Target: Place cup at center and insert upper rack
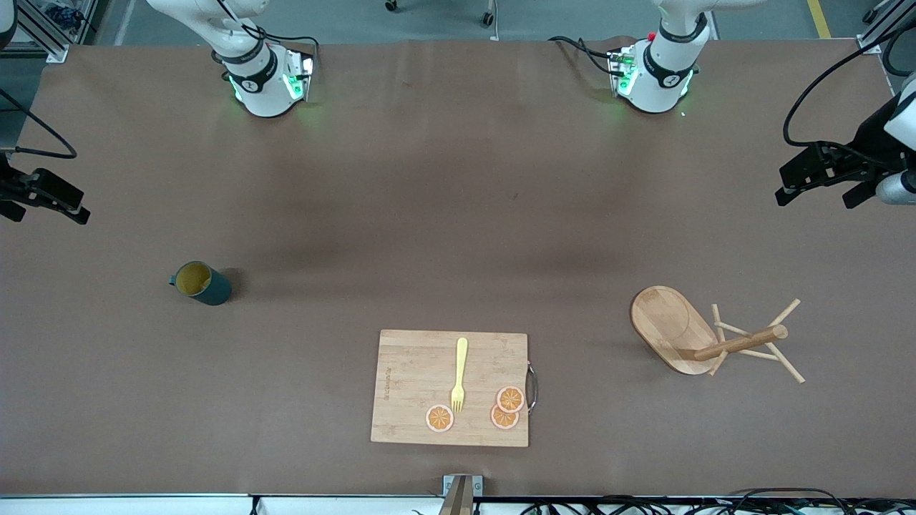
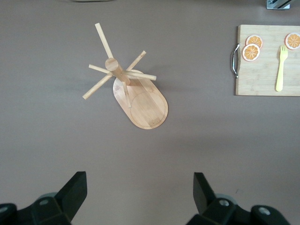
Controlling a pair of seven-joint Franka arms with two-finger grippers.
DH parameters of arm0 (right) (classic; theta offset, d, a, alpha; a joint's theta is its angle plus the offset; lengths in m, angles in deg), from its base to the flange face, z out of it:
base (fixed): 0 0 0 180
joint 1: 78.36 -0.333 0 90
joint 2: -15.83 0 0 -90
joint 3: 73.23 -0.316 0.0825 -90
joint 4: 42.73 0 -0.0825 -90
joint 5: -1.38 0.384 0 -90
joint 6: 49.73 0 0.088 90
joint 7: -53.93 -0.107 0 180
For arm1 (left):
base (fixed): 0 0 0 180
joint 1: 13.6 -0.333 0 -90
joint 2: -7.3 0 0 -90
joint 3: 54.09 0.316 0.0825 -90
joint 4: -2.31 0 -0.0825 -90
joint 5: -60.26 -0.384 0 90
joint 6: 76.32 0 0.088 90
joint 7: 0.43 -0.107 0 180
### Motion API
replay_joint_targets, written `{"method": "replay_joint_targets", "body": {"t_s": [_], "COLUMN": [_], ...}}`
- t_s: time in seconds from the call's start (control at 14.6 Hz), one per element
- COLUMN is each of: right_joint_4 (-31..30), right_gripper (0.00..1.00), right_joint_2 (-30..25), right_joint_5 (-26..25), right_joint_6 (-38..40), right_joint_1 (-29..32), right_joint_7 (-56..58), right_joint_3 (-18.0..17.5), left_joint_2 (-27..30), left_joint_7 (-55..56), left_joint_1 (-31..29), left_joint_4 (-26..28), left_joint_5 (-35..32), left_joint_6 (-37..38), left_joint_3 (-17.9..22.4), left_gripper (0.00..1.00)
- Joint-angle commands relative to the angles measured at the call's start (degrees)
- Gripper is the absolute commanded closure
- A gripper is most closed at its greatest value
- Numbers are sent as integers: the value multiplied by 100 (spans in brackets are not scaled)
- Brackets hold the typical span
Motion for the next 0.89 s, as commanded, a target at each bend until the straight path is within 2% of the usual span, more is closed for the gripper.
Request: {"method": "replay_joint_targets", "body": {"t_s": [0.0,0.34,0.55,0.82], "right_joint_4": [2,-7,-16,10], "right_gripper": [0,0,0,0], "right_joint_2": [10,203,589,1405], "right_joint_5": [-89,-54,-36,26], "right_joint_6": [47,56,143,73], "right_joint_1": [11,-33,-59,-156], "right_joint_7": [-50,-42,-15,-33], "right_joint_3": [-37,-37,-55,-63], "left_joint_2": [-9,-9,-9,-9], "left_joint_7": [-73,-64,-73,-64], "left_joint_1": [10,10,19,19], "left_joint_4": [-34,-34,-34,-34], "left_joint_5": [-89,-80,-80,-71], "left_joint_6": [-49,-40,-40,-40], "left_joint_3": [-10,-18,-18,-18], "left_gripper": [0,0,0,0]}}
